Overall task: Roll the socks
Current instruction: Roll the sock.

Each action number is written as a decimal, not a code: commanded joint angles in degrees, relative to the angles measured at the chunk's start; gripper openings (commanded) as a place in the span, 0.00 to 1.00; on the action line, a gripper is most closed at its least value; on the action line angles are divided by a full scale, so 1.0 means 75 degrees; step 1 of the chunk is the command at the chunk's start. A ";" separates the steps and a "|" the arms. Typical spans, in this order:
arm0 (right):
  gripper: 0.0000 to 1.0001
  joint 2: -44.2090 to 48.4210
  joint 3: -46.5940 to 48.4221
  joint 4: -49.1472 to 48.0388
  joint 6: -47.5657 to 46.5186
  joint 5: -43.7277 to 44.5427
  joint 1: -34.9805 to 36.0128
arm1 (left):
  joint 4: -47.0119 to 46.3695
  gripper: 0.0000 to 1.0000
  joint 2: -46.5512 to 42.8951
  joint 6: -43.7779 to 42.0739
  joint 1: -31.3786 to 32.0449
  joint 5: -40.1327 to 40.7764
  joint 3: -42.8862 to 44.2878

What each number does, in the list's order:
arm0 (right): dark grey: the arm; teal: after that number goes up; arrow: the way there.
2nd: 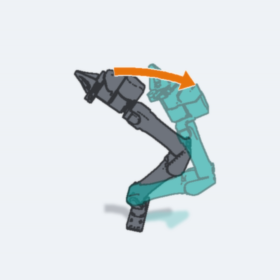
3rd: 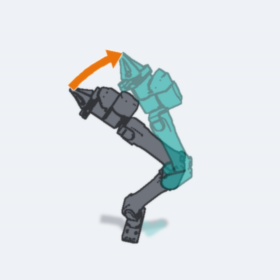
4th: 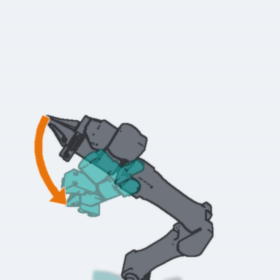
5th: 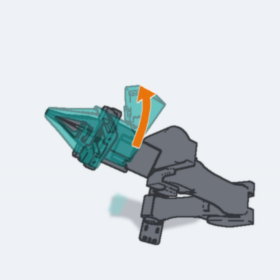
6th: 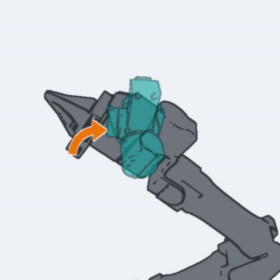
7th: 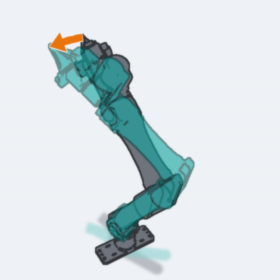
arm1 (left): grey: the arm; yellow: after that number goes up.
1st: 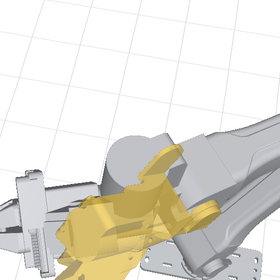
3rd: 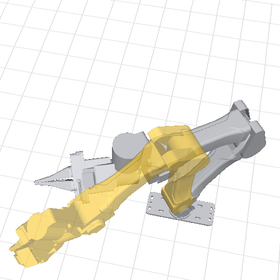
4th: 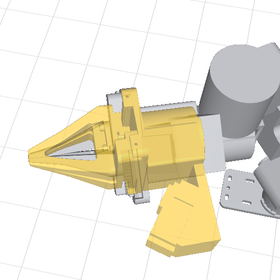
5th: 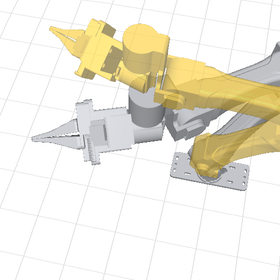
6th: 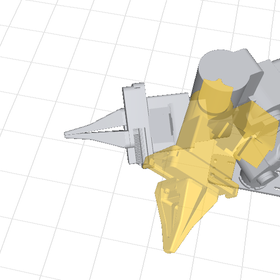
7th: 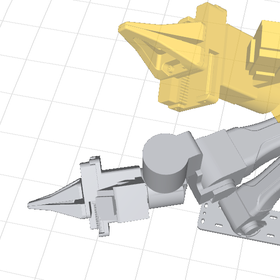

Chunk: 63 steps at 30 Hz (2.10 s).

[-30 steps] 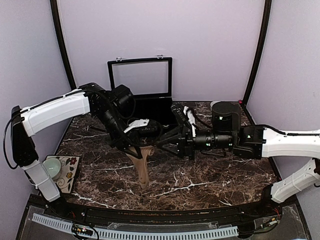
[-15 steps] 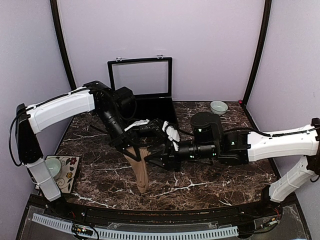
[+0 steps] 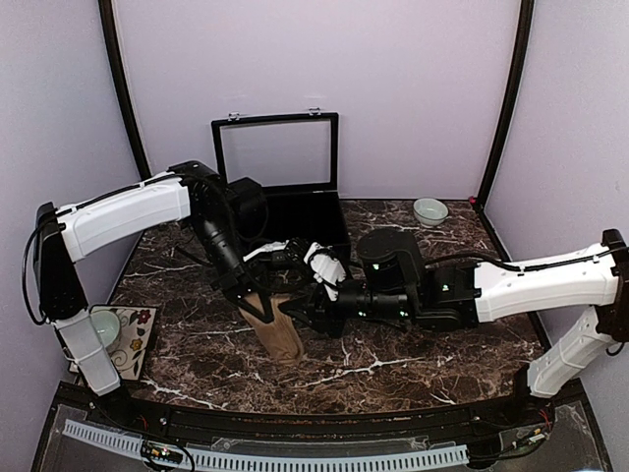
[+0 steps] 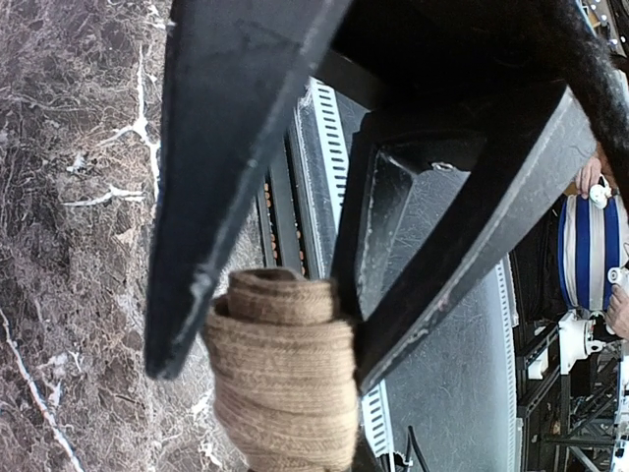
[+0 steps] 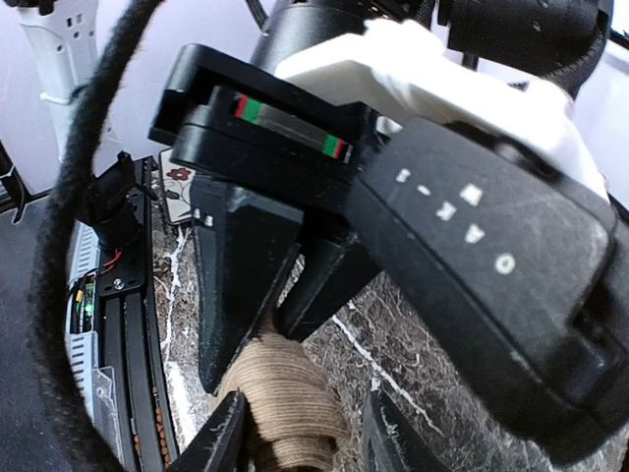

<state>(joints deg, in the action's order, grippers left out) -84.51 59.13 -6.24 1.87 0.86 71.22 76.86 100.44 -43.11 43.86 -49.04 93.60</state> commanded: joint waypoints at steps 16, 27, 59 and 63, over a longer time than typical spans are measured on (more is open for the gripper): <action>0.03 -0.0268 0.0080 -0.0563 0.0272 -0.2759 -0.0358 | 0.0932 0.00 0.0126 -0.1056 0.0024 -0.0833 0.0358; 0.00 -0.0165 -0.0068 -0.1207 0.1938 -0.1794 -0.0613 | -0.2681 0.62 -0.1214 0.0345 0.0347 0.3253 -0.0330; 0.21 -0.0268 -0.0444 -0.2176 0.3346 -0.1691 -0.0971 | -0.3411 0.00 -0.2165 -0.0149 0.1314 0.4781 -0.1783; 0.39 0.0428 -0.1285 -0.2533 0.2340 -0.1562 -0.0865 | -0.1786 0.00 -0.1383 0.0076 0.0617 0.2604 -0.0691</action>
<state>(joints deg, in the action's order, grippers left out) -86.67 54.30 -20.64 27.57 -12.58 63.77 51.48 85.65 -45.87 52.64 -11.73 81.38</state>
